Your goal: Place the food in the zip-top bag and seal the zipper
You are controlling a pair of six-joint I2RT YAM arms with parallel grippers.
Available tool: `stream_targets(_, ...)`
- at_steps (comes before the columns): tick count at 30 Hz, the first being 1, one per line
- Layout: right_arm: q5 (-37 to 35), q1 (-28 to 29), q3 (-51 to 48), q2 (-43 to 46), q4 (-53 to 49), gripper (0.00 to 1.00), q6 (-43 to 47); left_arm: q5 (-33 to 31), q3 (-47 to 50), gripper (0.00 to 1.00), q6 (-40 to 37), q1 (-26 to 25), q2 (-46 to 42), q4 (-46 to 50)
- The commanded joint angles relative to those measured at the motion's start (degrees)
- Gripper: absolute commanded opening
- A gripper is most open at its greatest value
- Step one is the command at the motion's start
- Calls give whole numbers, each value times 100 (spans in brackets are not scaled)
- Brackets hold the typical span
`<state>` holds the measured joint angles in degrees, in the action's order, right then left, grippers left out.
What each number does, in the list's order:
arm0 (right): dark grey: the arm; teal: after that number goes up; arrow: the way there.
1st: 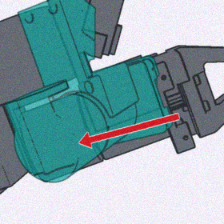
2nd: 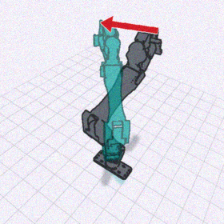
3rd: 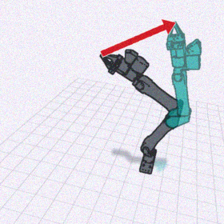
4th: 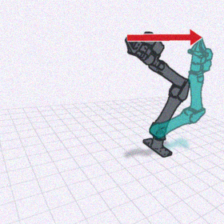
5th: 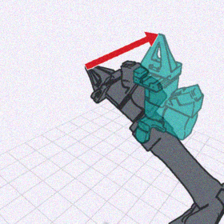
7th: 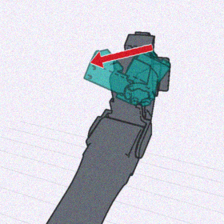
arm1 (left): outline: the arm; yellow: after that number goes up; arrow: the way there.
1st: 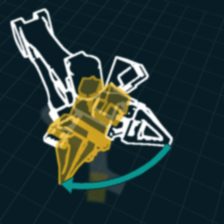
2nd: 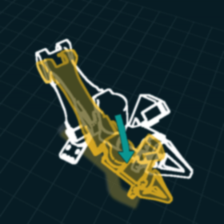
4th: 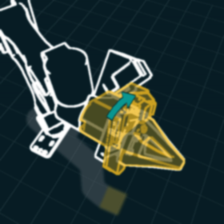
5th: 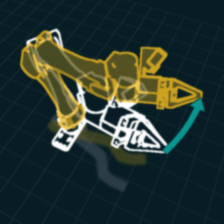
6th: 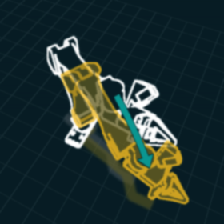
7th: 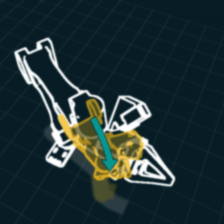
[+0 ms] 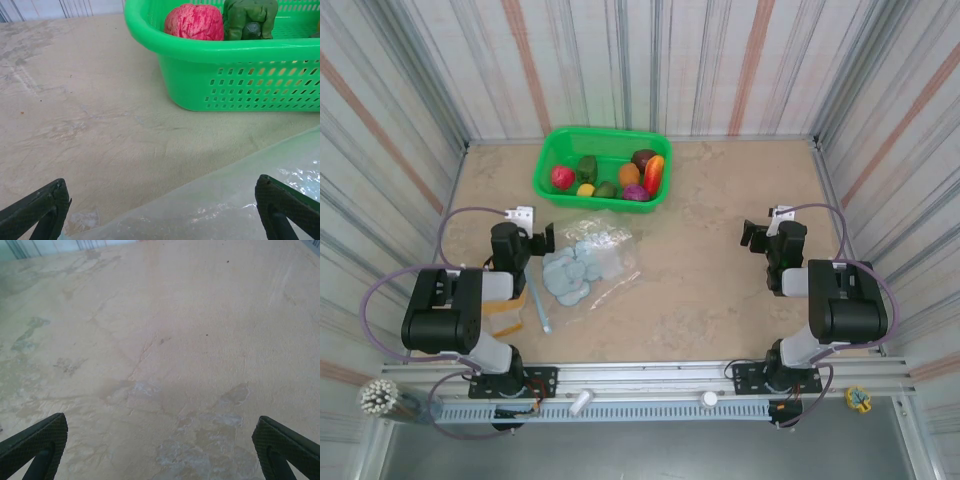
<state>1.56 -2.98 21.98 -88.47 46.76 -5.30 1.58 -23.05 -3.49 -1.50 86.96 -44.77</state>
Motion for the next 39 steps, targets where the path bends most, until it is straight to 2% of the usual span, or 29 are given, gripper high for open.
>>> stream_targets(1,31,-19,79,-3,57,99,44,-37,-45,99,-117,-26,-64,-38)
stream_targets(28,-24,9,101,-21,43,99,81,-76,-33,99,-148,-54,-74,-59)
stream_targets(39,201,-112,126,-37,7,99,34,588,-68,99,-42,237,-50,4)
